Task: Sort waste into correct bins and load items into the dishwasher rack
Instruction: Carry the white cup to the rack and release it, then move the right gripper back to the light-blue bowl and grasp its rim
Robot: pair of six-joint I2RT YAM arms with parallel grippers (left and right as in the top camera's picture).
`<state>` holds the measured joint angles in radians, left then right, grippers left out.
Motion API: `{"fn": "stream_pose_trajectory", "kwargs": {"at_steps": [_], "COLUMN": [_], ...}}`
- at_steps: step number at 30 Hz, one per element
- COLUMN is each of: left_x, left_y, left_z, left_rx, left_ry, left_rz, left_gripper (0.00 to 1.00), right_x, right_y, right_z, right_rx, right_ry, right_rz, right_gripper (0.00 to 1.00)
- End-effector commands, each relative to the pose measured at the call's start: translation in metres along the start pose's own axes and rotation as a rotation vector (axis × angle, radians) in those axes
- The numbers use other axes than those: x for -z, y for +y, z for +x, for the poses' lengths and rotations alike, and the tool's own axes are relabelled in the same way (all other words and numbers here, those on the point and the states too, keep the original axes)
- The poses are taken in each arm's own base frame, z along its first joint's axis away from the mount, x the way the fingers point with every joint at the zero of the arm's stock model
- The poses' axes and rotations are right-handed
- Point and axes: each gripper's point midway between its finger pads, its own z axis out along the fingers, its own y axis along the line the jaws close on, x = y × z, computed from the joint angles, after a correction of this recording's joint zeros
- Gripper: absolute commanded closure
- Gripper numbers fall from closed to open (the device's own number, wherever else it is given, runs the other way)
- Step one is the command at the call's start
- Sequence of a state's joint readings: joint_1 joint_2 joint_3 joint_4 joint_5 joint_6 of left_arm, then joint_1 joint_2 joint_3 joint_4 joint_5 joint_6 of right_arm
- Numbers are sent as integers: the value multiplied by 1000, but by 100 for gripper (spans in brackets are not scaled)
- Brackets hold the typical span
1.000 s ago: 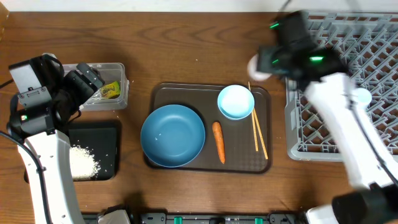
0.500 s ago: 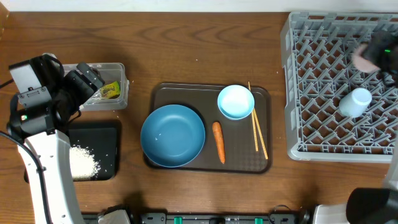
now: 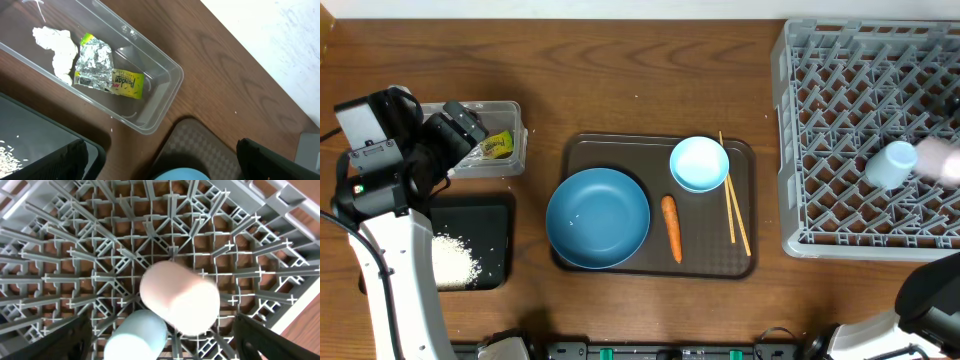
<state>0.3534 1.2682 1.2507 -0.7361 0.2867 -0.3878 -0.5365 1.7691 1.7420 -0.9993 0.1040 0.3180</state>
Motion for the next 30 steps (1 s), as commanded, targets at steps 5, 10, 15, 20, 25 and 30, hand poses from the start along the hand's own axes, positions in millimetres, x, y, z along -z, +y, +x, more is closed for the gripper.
{"fn": "stream_pose_trajectory", "kwargs": {"at_steps": [5, 10, 15, 20, 25, 30], "left_x": [-2, -2, -2, -2, -2, -2], "left_y": [2, 1, 2, 2, 1, 2], "left_z": [1, 1, 1, 1, 1, 1], "left_rx": [-3, -3, -3, -3, -3, -3], "left_ry": [9, 9, 9, 9, 9, 9], "left_rz": [2, 2, 2, 2, 2, 2], "left_gripper": [2, 2, 2, 2, 2, 2], "right_x": [21, 58, 118, 160, 174, 168], "right_y": [22, 60, 121, 187, 237, 261], "right_z": [-1, 6, 34, 90, 165, 239], "right_rx": [9, 52, 178, 370, 570, 740], "right_ry": [-14, -33, -55, -13, 95, 236], "right_rz": [-115, -284, -487, -650, -706, -676], "right_gripper": [9, 9, 10, 13, 16, 25]}}
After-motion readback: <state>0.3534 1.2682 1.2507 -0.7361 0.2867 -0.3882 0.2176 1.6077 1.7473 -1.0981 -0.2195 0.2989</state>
